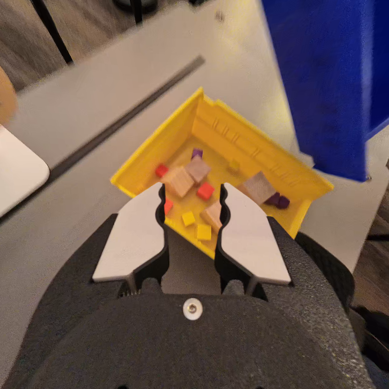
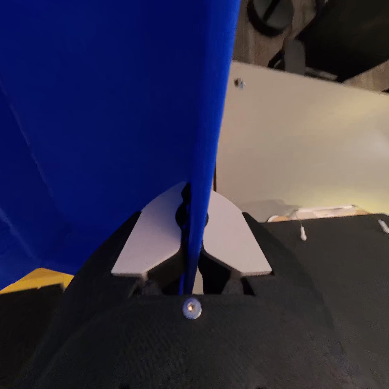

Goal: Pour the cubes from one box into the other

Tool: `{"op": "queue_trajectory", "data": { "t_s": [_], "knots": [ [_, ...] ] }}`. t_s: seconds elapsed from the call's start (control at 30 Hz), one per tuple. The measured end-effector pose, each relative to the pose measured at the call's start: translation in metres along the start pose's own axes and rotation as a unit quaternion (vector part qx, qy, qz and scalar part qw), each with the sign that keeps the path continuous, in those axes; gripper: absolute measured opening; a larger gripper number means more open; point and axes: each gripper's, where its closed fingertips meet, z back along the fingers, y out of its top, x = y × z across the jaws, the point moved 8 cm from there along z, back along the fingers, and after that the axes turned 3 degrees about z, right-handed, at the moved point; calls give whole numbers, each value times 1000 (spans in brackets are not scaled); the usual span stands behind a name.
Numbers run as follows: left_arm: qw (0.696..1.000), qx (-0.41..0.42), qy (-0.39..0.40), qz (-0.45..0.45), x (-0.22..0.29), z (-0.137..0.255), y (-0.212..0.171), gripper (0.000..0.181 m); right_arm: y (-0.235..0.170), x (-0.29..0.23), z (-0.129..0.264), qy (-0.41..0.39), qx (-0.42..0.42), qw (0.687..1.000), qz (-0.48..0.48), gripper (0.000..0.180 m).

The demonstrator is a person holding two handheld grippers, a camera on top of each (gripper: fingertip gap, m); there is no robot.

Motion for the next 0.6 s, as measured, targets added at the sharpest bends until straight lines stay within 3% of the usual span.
{"op": "queue_trajectory", "data": {
  "t_s": [0.17, 0.33, 0.43, 0.5, 0.6],
  "knots": [
    [989, -123, -17, 75, -25, -28, -52, 59, -39, 21, -27, 46, -155, 987, -12, 7],
    [971, -217, -33, 95, -16, -49, -69, 57, -83, 14, -82, 43, -289, 956, 19, 7],
    [946, -306, -23, 102, -17, -62, -80, 70, -103, 6, -108, 45, -333, 941, 31, 6],
    [940, -311, -41, 138, -18, -66, -79, 57, -111, 3, -117, 78, -338, 938, 15, 7],
    [926, -334, -53, 167, -25, -71, -79, 55, -119, -1, -125, 109, -326, 939, 8, 7]
  ]
}}
